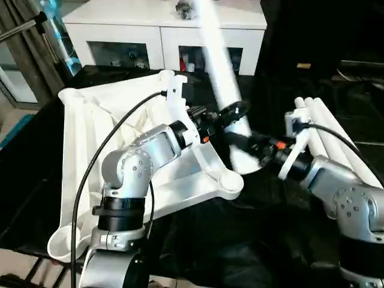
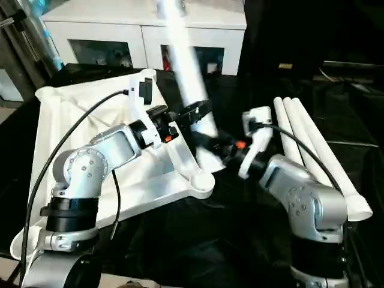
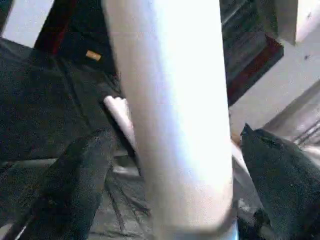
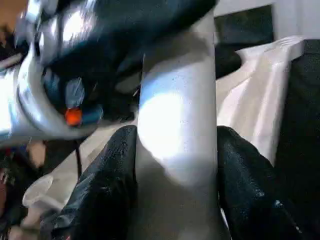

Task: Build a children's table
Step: Pick table leg

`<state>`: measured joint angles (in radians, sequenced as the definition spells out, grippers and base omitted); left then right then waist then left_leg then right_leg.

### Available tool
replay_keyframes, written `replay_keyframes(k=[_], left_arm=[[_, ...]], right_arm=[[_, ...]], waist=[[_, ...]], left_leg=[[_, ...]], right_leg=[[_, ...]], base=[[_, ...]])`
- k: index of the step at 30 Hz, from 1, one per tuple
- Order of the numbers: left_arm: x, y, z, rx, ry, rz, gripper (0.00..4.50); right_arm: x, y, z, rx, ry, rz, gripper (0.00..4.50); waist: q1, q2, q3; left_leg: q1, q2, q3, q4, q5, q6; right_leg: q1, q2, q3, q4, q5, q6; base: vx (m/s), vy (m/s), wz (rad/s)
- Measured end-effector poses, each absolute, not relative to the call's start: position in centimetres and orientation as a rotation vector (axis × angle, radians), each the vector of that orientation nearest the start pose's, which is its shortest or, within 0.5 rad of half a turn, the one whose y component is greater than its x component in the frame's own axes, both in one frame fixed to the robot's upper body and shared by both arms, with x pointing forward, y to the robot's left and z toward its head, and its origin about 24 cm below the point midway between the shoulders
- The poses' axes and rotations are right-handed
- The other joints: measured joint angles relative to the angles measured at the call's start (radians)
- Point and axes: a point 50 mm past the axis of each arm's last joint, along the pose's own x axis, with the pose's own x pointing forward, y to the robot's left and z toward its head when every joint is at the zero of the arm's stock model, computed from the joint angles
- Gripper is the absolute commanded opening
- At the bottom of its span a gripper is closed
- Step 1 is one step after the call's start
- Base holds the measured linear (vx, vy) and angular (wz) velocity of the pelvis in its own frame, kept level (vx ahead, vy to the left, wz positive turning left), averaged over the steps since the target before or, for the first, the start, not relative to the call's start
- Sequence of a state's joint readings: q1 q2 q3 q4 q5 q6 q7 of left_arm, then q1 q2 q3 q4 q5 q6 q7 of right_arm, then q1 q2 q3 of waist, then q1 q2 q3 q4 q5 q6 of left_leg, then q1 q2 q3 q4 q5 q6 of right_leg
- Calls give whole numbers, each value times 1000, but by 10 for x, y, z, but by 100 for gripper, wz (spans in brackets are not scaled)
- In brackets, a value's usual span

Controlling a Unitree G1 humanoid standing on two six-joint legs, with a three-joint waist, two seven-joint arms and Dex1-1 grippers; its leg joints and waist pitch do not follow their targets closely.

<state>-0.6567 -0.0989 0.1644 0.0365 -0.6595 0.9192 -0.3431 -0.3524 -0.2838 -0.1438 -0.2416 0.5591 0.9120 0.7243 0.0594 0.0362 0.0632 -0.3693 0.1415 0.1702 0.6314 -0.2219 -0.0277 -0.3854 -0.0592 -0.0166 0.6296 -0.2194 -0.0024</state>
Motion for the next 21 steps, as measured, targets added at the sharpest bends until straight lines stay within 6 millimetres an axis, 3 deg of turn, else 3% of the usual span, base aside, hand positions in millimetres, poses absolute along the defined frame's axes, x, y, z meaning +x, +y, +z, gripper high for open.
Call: replay_keyframes(k=[1,6,16,21], left_arm=[[320,51,165,-670,226,-898,422],[319,52,171,-696,236,-877,382],[337,76,170,-697,223,-517,308],[340,81,171,-710,211,-465,275]], right_arm=[[277,-144,134,282,222,940,193],[279,-140,133,129,209,916,193],[293,-125,131,-73,219,759,193],[292,-116,127,-93,226,761,193]], waist=[[1,-2,1],[1,-8,5],[-1,-15,9],[2,-16,9]], left_leg=[[0,0,0,0,0,0],[-1,0,0,0,0,0],[-2,0,0,0,-1,1],[-5,0,0,1,-1,3]], right_leg=[[0,0,0,0,0,0],[0,0,0,-1,0,0],[0,0,0,-2,0,0],[-3,0,0,-2,0,0]], base=[[0,0,0],[0,0,0],[0,0,0],[0,0,0]])
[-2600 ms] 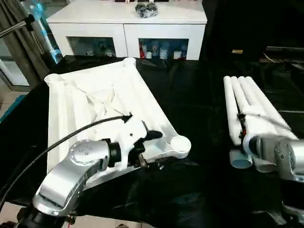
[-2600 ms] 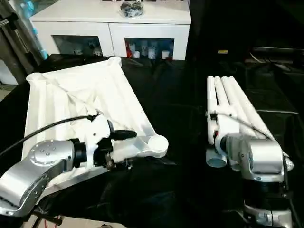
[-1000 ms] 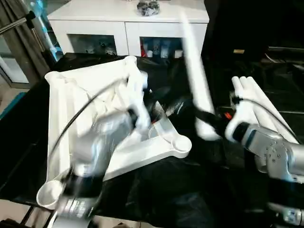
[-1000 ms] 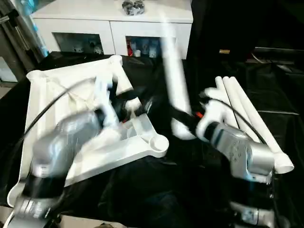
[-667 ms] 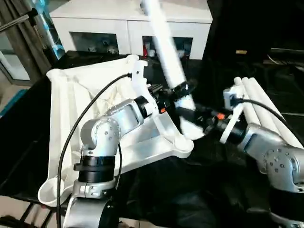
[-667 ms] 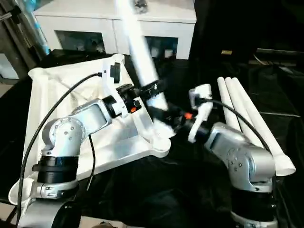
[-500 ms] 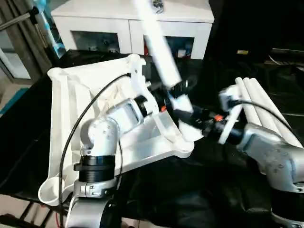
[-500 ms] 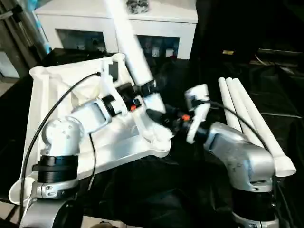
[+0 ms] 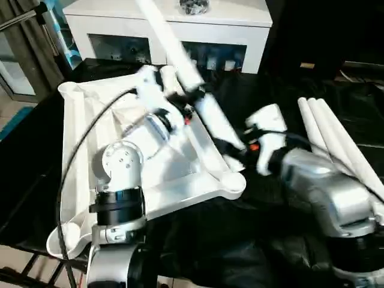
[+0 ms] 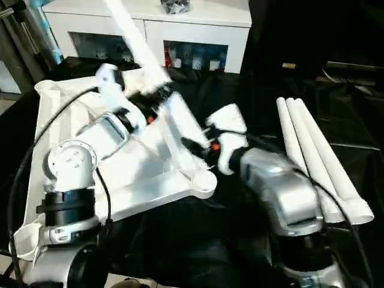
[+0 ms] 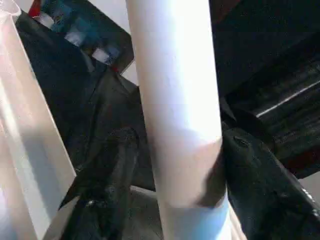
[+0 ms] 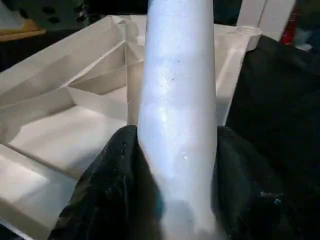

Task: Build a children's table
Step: Pick table leg

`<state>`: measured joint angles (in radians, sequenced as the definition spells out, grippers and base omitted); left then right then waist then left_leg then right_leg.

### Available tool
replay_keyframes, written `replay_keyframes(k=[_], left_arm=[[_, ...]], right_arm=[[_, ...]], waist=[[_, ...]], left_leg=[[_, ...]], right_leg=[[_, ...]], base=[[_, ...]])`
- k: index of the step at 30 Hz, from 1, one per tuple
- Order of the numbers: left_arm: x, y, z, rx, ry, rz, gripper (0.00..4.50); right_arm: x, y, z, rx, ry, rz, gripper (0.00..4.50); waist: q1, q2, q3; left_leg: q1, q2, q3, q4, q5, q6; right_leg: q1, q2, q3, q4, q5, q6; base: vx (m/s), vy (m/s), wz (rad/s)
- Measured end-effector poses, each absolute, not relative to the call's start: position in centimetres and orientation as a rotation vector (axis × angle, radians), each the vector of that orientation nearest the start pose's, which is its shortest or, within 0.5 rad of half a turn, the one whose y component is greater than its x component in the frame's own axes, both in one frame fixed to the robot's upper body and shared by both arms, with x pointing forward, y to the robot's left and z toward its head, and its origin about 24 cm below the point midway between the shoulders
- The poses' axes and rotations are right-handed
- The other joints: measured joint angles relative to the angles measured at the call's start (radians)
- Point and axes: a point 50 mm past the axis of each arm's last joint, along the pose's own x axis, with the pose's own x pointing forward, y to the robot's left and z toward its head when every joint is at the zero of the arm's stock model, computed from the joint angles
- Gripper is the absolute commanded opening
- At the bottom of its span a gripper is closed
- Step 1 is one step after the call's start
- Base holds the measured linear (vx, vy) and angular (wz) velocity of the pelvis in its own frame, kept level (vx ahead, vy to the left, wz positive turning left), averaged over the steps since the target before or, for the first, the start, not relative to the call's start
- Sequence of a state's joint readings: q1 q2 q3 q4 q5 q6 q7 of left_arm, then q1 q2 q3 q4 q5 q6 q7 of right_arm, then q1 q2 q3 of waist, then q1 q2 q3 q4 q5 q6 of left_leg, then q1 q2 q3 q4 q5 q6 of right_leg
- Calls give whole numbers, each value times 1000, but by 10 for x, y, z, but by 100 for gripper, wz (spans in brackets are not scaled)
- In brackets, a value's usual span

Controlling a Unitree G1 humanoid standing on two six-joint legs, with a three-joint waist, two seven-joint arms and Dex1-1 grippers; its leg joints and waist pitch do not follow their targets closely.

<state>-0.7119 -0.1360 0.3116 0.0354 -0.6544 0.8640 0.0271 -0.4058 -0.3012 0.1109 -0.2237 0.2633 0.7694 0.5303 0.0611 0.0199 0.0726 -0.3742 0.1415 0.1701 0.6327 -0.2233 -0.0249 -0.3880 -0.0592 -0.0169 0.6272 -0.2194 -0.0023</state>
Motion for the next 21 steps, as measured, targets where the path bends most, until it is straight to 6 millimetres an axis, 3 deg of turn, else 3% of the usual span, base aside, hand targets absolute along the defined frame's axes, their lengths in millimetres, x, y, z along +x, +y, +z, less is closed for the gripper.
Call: replay_keyframes(k=[7,20,21], left_arm=[[338,76,172,-742,226,-505,213],[336,75,177,-776,210,-537,187],[336,74,177,-778,204,-544,186]], right_arm=[[294,-110,133,-106,193,770,193],[294,-110,136,-108,168,767,193],[294,-110,136,-108,165,768,228]], waist=[[0,0,0],[-1,0,0],[-1,0,0]], left_leg=[[-1,0,0,1,0,0],[-1,0,0,1,0,0],[-1,0,0,1,0,0]], right_leg=[[-1,0,0,1,0,0],[-1,0,0,1,0,0],[-1,0,0,1,0,0]], base=[[0,0,0],[0,0,0],[0,0,0]])
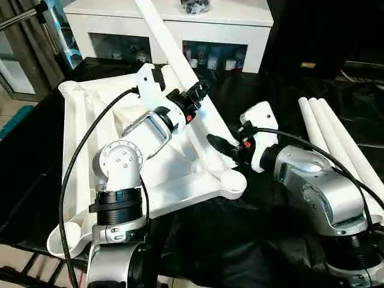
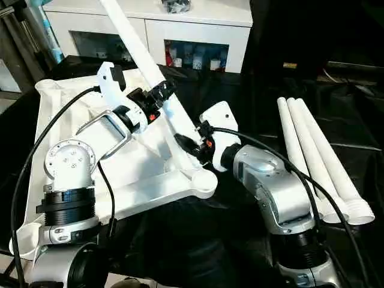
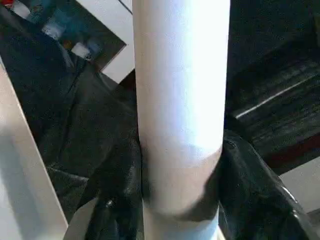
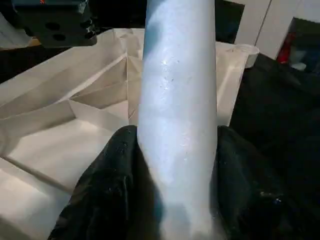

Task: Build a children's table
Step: Pick table leg

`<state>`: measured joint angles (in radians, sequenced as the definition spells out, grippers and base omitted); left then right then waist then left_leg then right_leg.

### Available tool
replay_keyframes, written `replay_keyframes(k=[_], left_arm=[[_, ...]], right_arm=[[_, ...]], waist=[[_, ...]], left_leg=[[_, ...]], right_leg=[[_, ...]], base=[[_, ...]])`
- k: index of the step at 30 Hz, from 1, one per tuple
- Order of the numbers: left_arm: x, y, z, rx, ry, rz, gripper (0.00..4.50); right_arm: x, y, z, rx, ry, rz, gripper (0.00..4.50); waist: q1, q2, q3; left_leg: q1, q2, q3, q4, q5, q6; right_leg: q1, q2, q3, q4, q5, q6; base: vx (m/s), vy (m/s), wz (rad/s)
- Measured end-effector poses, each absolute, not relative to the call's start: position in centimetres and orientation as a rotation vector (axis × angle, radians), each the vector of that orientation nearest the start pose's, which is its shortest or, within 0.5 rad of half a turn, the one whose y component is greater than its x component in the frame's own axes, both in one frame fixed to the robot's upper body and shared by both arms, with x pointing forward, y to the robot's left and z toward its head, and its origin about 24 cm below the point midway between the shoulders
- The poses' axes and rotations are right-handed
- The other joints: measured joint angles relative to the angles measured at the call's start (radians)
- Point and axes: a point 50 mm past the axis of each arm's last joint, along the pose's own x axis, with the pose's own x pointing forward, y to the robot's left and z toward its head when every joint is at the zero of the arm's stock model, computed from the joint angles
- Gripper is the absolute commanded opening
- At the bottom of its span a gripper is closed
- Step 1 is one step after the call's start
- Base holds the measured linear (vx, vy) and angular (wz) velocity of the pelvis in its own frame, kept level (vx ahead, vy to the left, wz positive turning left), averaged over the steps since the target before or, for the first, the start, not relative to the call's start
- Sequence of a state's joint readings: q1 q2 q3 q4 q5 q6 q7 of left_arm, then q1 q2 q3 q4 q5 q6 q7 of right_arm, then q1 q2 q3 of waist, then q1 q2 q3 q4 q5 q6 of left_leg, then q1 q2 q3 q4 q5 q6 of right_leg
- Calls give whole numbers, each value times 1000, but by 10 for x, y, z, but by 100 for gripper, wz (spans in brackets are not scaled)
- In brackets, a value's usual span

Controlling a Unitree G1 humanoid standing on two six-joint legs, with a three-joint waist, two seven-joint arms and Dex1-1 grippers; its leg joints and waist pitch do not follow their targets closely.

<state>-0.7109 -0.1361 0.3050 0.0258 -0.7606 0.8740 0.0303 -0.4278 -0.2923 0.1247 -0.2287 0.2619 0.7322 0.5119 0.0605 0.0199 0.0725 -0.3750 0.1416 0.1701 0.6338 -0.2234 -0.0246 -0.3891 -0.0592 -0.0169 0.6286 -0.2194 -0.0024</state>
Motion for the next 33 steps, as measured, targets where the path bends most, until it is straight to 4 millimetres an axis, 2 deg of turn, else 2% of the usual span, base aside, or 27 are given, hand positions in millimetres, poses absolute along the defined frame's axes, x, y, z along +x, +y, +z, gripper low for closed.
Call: replay_keyframes(k=[1,3,5,13,15,19,25,33], left_arm=[[336,74,178,-777,194,-562,186],[333,69,180,-767,161,-641,186],[328,61,180,-734,152,-717,185],[313,55,180,-533,142,-1120,184],[314,58,179,-505,135,-1191,184],[312,62,187,-484,75,-1318,184],[307,64,194,-512,31,-1441,184],[301,69,197,-529,11,-1560,184]], right_arm=[[294,-110,137,-96,160,774,228],[293,-113,140,-49,154,800,265],[292,-114,143,-17,150,827,271],[281,-123,145,56,227,1070,342],[276,-127,144,93,269,1143,351],[269,-133,147,153,317,1251,351],[262,-138,147,155,377,1370,351],[260,-136,152,172,391,1434,274]], waist=[[0,0,0],[2,0,0],[3,0,0],[0,1,0],[-1,1,0],[0,1,-1],[1,0,-1],[1,-1,-1]], left_leg=[[0,0,0,0,0,0],[0,0,0,0,0,0],[0,0,0,0,0,0],[1,0,0,0,0,0],[2,0,0,0,1,0],[2,0,0,1,1,0],[2,0,0,1,1,0],[2,1,1,2,1,0]], right_leg=[[0,0,0,0,0,0],[0,0,0,0,0,0],[0,0,0,0,0,0],[0,0,0,3,0,0],[0,0,0,3,0,0],[1,0,0,3,0,0],[1,0,0,3,0,0],[1,0,0,5,0,0]], base=[[0,0,0],[0,0,0],[0,0,0],[0,0,0],[0,0,0],[0,0,0],[0,0,0],[0,0,0]])
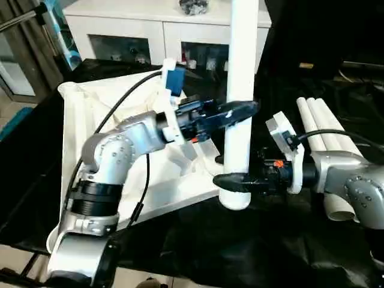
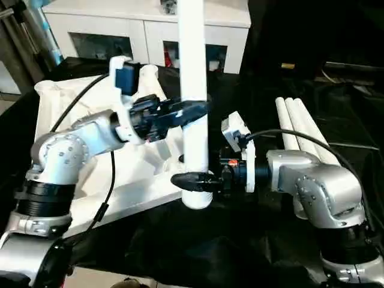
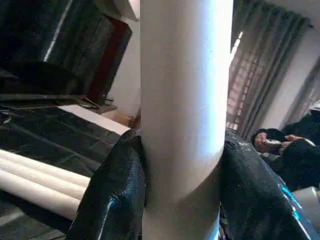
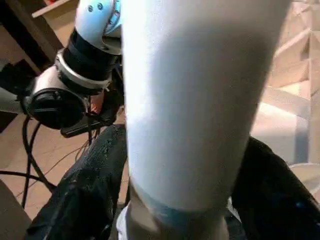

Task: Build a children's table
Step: Pick table leg

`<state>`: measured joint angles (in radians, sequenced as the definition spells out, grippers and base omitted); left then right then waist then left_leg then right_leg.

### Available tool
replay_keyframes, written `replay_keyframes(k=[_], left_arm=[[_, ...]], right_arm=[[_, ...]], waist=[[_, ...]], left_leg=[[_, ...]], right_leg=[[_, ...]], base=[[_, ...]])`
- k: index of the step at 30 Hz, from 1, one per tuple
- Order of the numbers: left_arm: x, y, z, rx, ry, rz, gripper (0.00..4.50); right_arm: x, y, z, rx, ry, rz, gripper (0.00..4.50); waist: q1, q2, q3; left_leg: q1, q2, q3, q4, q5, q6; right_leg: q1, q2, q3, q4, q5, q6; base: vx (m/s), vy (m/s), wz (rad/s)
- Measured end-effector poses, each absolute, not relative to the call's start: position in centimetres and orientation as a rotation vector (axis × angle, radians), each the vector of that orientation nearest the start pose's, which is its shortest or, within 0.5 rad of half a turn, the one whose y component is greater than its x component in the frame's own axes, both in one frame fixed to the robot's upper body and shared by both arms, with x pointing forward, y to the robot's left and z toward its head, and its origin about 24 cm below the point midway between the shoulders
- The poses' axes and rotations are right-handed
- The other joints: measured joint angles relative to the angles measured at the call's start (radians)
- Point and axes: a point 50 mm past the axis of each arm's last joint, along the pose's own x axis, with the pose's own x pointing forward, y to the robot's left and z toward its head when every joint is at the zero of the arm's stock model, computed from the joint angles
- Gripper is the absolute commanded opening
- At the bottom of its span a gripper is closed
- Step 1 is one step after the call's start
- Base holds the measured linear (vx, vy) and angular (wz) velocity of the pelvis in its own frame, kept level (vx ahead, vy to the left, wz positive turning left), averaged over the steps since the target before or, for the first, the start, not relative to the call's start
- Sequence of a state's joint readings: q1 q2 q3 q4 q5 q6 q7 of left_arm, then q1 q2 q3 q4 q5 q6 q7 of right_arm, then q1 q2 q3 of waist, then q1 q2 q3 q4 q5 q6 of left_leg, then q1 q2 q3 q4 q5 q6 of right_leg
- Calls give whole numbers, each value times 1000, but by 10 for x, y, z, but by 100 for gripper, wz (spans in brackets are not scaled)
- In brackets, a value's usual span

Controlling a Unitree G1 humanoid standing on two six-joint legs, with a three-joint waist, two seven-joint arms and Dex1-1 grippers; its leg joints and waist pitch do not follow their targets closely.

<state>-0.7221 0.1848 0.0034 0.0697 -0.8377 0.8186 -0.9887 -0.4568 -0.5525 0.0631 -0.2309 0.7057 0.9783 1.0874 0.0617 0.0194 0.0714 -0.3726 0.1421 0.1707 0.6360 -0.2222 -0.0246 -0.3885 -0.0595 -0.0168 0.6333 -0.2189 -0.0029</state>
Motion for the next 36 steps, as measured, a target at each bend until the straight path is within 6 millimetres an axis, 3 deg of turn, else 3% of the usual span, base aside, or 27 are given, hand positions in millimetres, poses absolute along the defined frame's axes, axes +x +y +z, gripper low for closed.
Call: replay_keyframes(k=[9,15,17,22,29,36], left_arm=[[299,70,198,-541,18,-1583,184],[299,72,198,-555,20,-1585,184],[300,71,198,-560,18,-1576,240],[302,62,197,-593,20,-1517,289],[316,54,193,-482,17,-1206,293],[336,50,196,-444,33,-768,293]], right_arm=[[259,-133,153,180,392,1465,200],[258,-129,153,202,381,1465,191],[259,-127,152,211,374,1452,191],[263,-119,150,229,339,1388,190],[279,-116,144,125,310,1130,190],[298,-106,144,73,278,902,190]], waist=[[3,-1,-1],[3,-1,-1],[2,-1,-1],[4,-1,-1],[0,-2,-1],[-5,-2,-1]], left_leg=[[0,0,0,1,0,0],[0,0,0,1,0,0],[0,0,0,1,0,0],[0,0,0,1,0,0],[1,1,0,2,1,-1],[0,1,0,1,2,-3]], right_leg=[[0,0,0,0,0,0],[0,0,0,1,0,0],[0,0,0,1,0,0],[0,0,0,1,1,-1],[1,0,0,1,1,-1],[1,0,0,1,3,0]], base=[[0,0,0],[0,0,0],[0,0,0],[0,0,0],[0,0,0],[0,0,0]])
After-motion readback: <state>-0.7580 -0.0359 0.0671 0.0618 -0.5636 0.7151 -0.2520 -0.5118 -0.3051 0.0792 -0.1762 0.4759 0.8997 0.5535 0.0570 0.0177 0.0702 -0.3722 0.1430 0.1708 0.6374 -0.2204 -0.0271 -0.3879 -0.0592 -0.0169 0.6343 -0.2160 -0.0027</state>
